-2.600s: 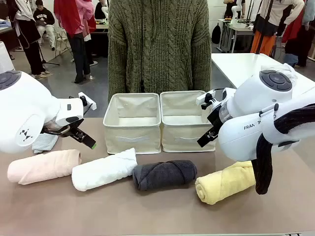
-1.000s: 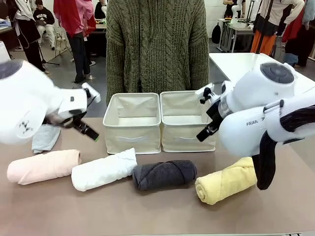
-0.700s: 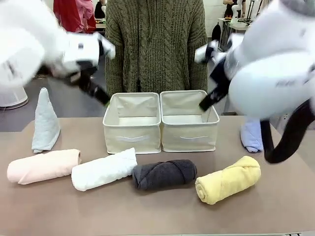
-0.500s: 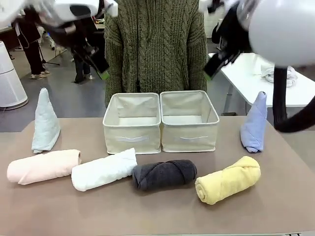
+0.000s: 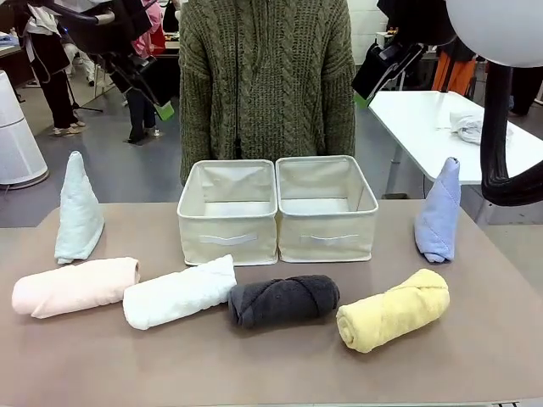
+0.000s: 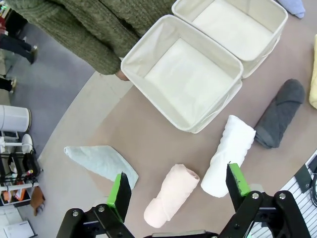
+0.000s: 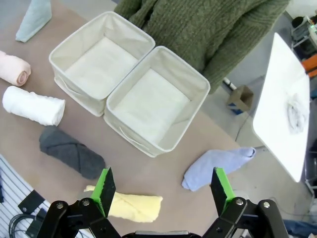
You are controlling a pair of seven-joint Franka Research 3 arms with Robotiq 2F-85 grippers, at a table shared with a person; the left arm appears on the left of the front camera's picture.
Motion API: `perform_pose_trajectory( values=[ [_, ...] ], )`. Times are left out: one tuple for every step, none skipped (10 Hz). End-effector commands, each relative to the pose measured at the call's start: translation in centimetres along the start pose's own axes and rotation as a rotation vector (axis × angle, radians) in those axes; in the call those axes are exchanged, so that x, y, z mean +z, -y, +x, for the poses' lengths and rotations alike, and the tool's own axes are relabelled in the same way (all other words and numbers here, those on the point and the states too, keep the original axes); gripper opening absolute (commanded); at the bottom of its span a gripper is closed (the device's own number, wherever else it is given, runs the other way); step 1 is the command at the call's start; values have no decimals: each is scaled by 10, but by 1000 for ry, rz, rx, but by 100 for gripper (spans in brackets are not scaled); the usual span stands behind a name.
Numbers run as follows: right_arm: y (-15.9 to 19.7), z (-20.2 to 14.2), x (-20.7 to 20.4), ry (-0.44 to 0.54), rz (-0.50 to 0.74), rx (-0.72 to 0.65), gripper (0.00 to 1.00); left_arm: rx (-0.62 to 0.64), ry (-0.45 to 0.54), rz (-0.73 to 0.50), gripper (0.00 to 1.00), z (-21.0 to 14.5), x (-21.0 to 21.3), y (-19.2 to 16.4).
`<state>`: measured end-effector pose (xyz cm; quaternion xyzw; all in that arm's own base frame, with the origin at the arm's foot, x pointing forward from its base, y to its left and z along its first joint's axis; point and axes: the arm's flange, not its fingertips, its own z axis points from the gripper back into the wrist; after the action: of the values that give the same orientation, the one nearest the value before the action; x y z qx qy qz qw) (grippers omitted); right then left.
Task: Sort the towels based on their folding style.
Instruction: Pick up one triangle-folded towel and place it in the left Fabric basket.
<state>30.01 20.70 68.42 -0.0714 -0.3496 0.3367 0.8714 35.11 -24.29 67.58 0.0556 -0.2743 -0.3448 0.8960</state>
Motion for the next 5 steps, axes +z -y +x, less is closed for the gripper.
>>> perform_pose_trajectory(
  values=[
    [1,-3,-5,6,22,0,100,-6,8,-1,100,0,-2,3],
    [1,-3,-5,6,22,0,100,-6,8,-1,100,0,-2,3],
    [1,-3,-5,6,22,0,100,-6,8,-1,100,0,-2,3],
    [1,-3,-5,6,22,0,100,-6,8,-1,100,0,-2,3],
    [1,-3,-5,6,22,0,100,-6,8,-1,100,0,-2,3]
  ],
)
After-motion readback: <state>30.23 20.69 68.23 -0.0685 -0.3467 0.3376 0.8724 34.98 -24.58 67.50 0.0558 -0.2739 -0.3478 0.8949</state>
